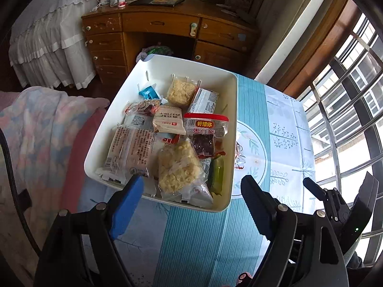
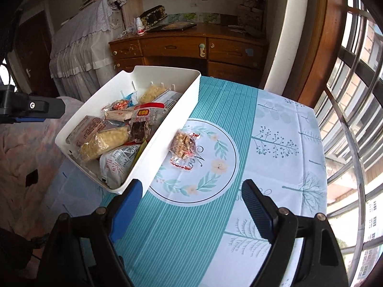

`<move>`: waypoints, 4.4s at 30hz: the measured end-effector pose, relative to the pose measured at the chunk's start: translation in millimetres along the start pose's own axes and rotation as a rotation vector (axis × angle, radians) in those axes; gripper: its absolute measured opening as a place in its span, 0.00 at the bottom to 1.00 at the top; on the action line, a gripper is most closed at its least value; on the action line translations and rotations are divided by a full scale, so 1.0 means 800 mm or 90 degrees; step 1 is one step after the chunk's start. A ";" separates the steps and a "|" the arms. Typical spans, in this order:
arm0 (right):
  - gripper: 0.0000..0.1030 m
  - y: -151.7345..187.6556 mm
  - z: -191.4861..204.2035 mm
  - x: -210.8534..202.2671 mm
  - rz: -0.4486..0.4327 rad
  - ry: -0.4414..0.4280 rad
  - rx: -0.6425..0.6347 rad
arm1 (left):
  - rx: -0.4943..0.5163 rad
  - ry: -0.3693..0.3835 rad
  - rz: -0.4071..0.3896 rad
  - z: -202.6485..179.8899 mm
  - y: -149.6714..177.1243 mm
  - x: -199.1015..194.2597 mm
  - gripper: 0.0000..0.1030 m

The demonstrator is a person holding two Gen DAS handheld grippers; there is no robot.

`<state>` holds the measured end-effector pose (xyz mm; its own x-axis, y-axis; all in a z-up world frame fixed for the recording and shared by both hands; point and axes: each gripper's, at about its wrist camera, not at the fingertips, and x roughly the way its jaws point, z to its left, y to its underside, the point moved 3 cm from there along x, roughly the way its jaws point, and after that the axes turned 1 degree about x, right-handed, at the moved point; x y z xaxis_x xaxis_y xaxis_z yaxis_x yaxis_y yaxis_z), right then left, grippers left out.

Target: Organize snacks

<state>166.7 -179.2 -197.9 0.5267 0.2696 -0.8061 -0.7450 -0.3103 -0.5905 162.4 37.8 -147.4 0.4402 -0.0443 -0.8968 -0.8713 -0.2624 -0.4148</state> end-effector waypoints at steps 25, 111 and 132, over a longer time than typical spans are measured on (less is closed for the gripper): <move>0.83 0.009 0.025 0.149 -0.047 -0.067 -0.214 | -0.137 -0.178 0.077 0.026 0.089 0.001 0.80; 0.12 -0.037 0.185 -0.010 -0.106 0.037 0.051 | 0.111 0.069 -0.160 0.165 0.008 -0.147 0.80; 0.64 0.061 0.093 -0.216 -0.023 0.105 0.208 | 0.197 0.120 -0.151 0.026 0.078 -0.206 0.89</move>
<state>9.1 -173.1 -84.9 0.5946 0.1163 -0.7956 -0.8017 0.0109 -0.5976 31.0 48.8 -28.5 0.6429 -0.2006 -0.7392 -0.7525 0.0144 -0.6584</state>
